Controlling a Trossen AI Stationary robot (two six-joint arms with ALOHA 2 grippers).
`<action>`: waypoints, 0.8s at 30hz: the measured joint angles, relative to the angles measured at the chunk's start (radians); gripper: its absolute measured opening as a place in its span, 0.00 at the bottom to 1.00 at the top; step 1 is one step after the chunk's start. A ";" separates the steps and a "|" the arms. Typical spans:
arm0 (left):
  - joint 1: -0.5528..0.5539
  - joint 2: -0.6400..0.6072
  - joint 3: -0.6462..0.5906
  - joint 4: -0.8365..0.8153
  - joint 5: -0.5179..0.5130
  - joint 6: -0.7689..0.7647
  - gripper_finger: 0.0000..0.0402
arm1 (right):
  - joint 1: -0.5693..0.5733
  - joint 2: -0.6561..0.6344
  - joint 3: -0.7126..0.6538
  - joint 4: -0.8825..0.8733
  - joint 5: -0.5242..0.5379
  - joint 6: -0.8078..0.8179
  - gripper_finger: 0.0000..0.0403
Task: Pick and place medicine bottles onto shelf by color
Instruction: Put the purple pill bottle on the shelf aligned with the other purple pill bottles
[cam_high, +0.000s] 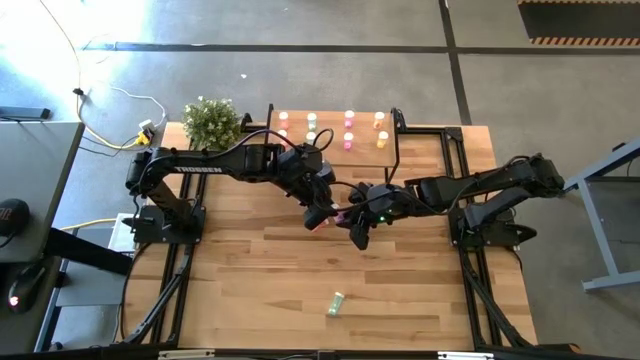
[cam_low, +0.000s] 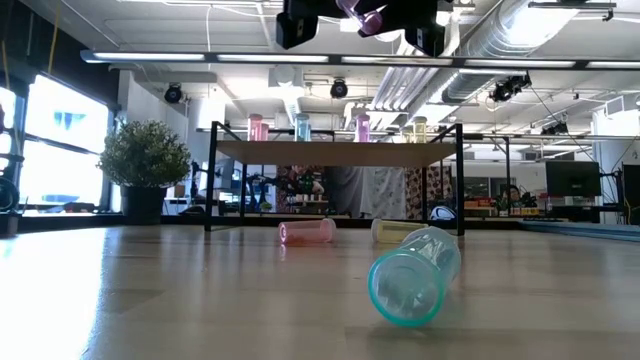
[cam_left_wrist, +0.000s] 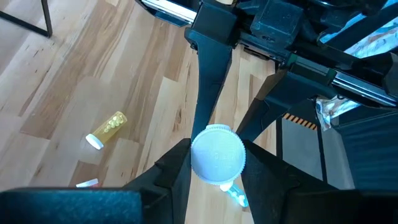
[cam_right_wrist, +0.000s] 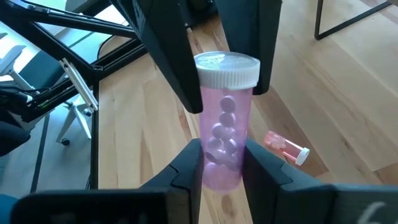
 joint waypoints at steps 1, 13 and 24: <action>0.000 0.000 0.000 0.000 0.000 0.002 0.28 | 0.000 0.000 0.000 0.000 0.000 0.000 0.19; -0.001 -0.001 0.000 0.006 -0.014 0.057 0.28 | -0.001 0.001 -0.001 0.001 0.011 0.038 0.43; 0.027 -0.001 0.000 -0.030 -0.027 0.130 0.28 | -0.022 -0.011 -0.001 0.001 0.018 0.109 0.46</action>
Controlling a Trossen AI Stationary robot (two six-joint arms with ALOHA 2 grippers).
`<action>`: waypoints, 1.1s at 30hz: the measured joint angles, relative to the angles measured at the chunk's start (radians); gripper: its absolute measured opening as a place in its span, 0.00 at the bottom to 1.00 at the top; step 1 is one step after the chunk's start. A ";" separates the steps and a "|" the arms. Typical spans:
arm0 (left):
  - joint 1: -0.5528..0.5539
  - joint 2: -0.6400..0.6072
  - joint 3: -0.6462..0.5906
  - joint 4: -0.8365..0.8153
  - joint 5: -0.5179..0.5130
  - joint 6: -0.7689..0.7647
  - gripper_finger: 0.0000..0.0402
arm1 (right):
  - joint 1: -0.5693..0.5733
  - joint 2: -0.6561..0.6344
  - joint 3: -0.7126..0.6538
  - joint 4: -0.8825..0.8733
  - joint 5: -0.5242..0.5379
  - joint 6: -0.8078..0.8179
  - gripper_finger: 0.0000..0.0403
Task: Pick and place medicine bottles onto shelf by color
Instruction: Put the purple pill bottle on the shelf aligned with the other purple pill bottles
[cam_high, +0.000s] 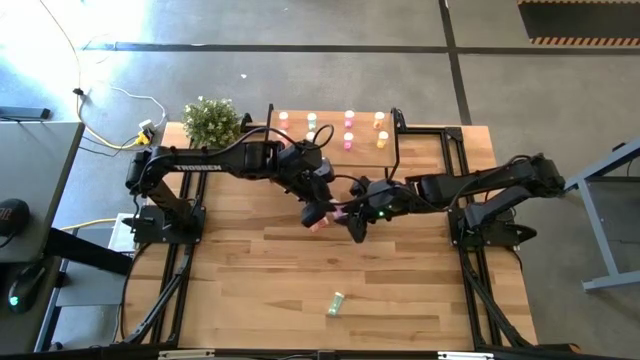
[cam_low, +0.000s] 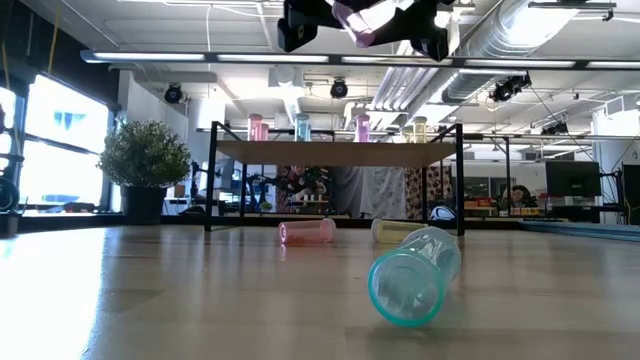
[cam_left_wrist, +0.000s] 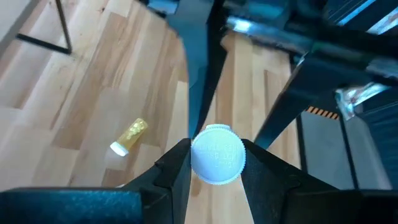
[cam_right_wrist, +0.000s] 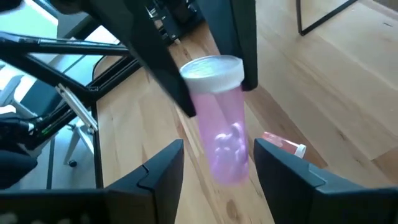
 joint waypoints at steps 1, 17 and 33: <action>0.004 0.000 0.000 -0.008 -0.001 0.011 0.28 | -0.003 -0.004 0.000 -0.005 0.001 0.009 0.46; 0.119 0.000 0.000 -0.028 -0.058 0.217 0.28 | -0.014 -0.136 0.000 -0.076 0.213 0.052 0.46; 0.266 -0.001 0.091 -0.055 -0.133 0.328 0.28 | -0.109 -0.272 0.000 -0.102 0.345 -0.037 0.46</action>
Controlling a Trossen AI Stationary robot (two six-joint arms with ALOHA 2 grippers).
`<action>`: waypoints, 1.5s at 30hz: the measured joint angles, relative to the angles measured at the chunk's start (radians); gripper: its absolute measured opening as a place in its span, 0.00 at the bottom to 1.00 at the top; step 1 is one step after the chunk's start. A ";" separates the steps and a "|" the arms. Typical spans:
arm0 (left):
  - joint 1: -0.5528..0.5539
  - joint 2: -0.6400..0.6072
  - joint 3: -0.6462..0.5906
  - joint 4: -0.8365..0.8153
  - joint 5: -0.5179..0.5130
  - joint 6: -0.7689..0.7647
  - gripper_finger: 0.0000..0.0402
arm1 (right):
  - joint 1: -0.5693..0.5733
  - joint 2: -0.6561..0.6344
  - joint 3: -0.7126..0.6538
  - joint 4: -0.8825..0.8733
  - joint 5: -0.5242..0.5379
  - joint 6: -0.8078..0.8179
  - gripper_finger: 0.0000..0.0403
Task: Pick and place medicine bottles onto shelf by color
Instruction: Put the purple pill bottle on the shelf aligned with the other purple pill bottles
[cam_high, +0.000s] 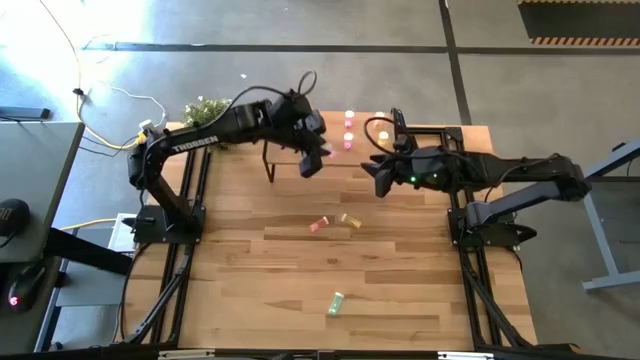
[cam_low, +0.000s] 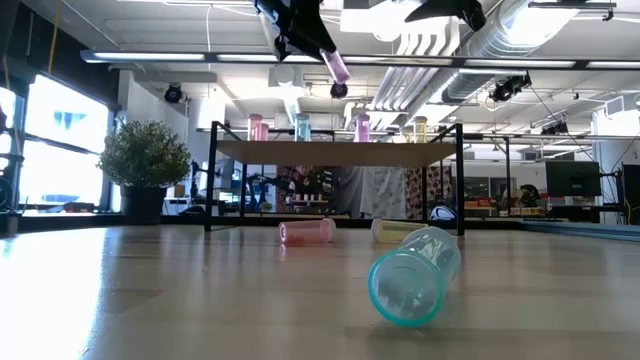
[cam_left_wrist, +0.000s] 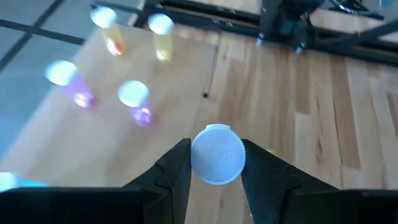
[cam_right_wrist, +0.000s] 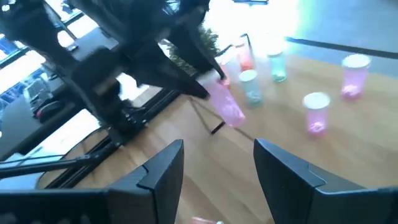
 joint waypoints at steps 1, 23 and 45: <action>0.006 0.000 0.018 -0.011 0.000 0.000 0.28 | -0.009 -0.004 0.000 -0.015 0.000 -0.001 0.46; 0.055 0.001 0.237 -0.045 -0.061 0.002 0.28 | -0.206 -0.108 0.001 -0.148 -0.050 -0.053 0.46; -0.026 0.137 0.279 -0.008 -0.075 -0.027 0.28 | -0.279 -0.127 0.001 -0.164 -0.051 -0.089 0.46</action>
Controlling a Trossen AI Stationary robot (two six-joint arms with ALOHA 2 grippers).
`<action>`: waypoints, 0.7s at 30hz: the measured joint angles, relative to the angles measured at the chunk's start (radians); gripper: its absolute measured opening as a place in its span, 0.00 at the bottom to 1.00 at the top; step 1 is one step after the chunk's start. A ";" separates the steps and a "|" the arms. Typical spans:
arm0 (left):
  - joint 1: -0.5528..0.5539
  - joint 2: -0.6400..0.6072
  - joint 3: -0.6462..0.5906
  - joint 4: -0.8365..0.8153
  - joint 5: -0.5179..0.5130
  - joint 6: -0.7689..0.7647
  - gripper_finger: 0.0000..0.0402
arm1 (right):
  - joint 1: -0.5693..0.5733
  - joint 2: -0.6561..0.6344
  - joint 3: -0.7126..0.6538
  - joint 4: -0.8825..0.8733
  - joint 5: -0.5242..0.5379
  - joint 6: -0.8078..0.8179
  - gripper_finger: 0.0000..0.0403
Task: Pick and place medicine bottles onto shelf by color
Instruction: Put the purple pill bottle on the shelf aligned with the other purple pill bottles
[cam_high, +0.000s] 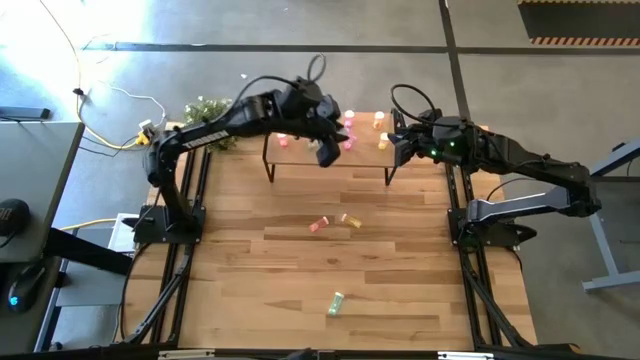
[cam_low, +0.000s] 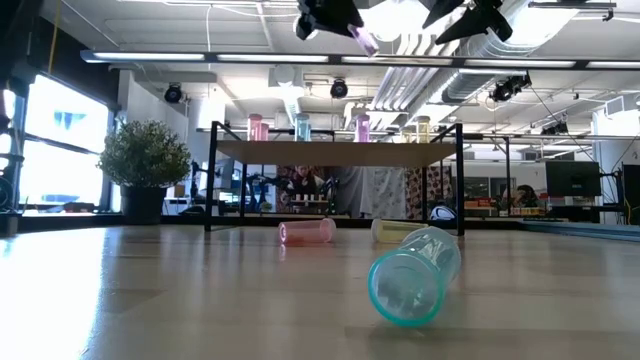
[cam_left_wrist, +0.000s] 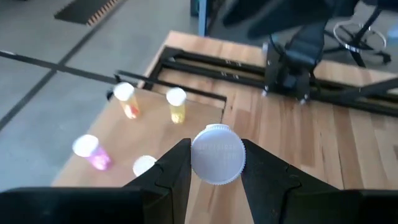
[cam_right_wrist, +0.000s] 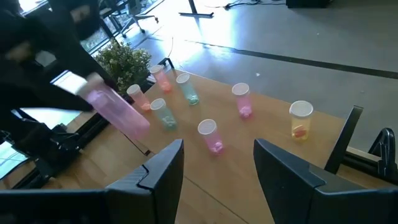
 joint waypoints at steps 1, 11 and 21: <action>-0.002 0.012 0.000 0.000 0.000 0.006 0.28 | 0.000 0.000 0.000 0.000 0.000 0.000 0.46; -0.028 0.062 0.000 -0.030 0.000 0.078 0.28 | 0.000 0.000 0.000 -0.003 -0.083 -0.072 0.46; -0.075 0.062 0.000 -0.162 0.057 0.252 0.28 | 0.000 0.033 0.000 0.078 -0.387 -0.280 0.46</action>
